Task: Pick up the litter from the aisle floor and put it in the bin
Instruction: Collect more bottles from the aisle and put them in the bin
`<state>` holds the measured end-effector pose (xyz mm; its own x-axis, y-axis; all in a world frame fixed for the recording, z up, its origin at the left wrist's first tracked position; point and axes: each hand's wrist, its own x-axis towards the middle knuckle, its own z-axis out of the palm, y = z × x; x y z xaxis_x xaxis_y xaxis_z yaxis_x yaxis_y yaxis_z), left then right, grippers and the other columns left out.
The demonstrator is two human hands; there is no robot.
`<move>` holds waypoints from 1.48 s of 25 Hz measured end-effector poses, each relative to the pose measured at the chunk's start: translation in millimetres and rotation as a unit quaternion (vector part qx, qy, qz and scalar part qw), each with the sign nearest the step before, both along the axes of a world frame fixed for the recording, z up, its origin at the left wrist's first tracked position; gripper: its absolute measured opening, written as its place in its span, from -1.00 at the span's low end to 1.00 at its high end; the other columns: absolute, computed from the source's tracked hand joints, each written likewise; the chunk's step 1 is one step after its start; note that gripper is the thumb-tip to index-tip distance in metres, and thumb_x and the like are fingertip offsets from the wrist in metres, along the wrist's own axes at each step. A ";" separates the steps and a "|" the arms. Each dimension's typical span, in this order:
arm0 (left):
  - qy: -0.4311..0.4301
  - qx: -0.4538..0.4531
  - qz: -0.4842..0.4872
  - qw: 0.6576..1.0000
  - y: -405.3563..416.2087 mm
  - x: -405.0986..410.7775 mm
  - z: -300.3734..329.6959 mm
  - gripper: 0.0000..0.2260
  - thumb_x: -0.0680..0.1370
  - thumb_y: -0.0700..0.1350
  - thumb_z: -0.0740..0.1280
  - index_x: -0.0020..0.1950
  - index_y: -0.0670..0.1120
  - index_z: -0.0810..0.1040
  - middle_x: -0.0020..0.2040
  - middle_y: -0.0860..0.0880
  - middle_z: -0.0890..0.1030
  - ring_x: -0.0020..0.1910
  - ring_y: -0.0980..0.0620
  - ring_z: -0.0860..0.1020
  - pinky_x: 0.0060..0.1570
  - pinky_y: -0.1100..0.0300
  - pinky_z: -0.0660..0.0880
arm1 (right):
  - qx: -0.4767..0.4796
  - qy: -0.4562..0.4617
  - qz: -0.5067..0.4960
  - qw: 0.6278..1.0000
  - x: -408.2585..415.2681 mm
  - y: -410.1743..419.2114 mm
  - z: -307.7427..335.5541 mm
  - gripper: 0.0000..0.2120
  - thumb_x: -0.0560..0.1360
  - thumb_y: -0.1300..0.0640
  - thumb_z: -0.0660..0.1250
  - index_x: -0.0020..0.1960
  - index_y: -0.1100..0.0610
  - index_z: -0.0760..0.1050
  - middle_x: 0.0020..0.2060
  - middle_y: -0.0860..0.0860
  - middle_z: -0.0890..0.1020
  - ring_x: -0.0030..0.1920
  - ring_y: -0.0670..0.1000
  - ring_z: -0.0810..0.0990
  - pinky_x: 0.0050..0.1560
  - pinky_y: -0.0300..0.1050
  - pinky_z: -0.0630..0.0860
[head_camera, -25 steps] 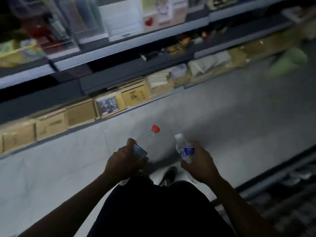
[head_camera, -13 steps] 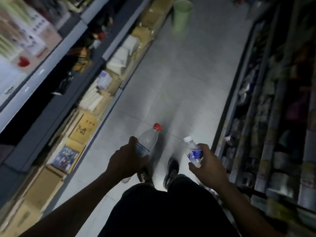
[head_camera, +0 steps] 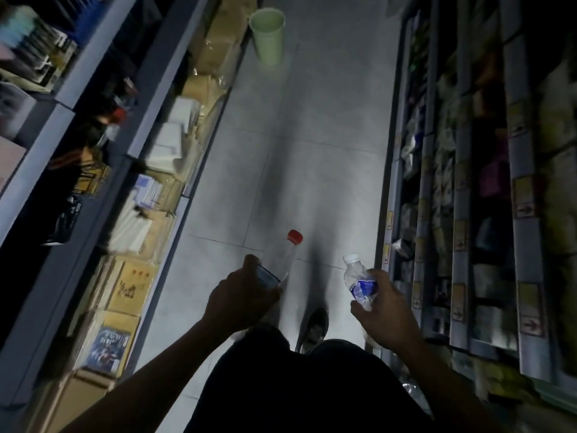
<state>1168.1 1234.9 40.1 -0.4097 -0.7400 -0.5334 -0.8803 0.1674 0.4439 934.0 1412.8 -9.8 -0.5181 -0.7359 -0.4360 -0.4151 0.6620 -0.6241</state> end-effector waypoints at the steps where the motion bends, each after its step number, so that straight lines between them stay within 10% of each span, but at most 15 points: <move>1: -0.008 0.007 0.006 1.000 -2.1 -4.8 -3.5 -0.42 0.45 0.28 0.46 0.29 0.05 0.28 -0.01 0.07 0.62 -0.17 0.05 0.64 -0.17 0.13 0.61 | 0.001 0.000 0.007 1.000 -8.6 -12.4 0.1 -0.42 0.35 0.01 0.50 0.30 -0.11 0.34 0.02 -0.06 0.65 -0.05 0.07 0.63 -0.02 -0.05 0.55; 16: -0.017 0.021 0.073 0.997 -244.7 -72.8 -29.1 -0.40 0.43 0.29 0.45 0.29 0.07 0.28 -0.04 0.08 0.64 -0.22 0.09 0.62 -0.22 0.18 0.56 | -0.015 -0.019 0.082 0.996 -110.9 -324.6 -6.7 -0.44 0.38 0.03 0.53 0.26 -0.16 0.33 -0.02 -0.24 0.55 -0.04 -0.06 0.61 0.02 0.02 0.61; 24: 0.038 -0.037 -0.078 0.996 -417.5 -214.5 -12.2 -0.39 0.47 0.25 0.47 0.33 -0.02 0.32 -0.02 0.05 0.66 -0.23 0.11 0.61 -0.33 0.32 0.45 | 0.018 0.016 -0.017 1.000 -203.7 -381.0 -2.8 -0.39 0.40 0.08 0.54 0.38 0.03 0.37 0.02 -0.18 0.48 -0.01 -0.04 0.51 -0.01 -0.16 0.39; 32: -0.002 -0.027 -0.085 0.996 -526.6 -375.1 -7.2 -0.39 0.48 0.21 0.48 0.37 -0.01 0.31 0.06 0.01 0.66 -0.22 0.10 0.54 -0.31 0.31 0.36 | 0.030 -0.019 -0.062 0.997 -353.8 -483.0 -11.5 -0.32 0.28 -0.23 0.35 0.36 -0.14 0.28 0.08 -0.14 0.55 0.03 0.01 0.59 0.04 0.03 0.57; 37: -0.030 -0.003 -0.025 0.999 -583.7 -406.5 -7.6 -0.40 0.47 0.26 0.47 0.33 0.01 0.30 -0.09 0.09 0.58 -0.26 0.10 0.53 -0.34 0.25 0.36 | 0.016 -0.005 -0.002 1.000 -436.2 -595.4 1.5 -0.41 0.39 0.02 0.50 0.35 -0.06 0.35 -0.01 -0.22 0.52 0.00 -0.03 0.57 -0.03 -0.16 0.47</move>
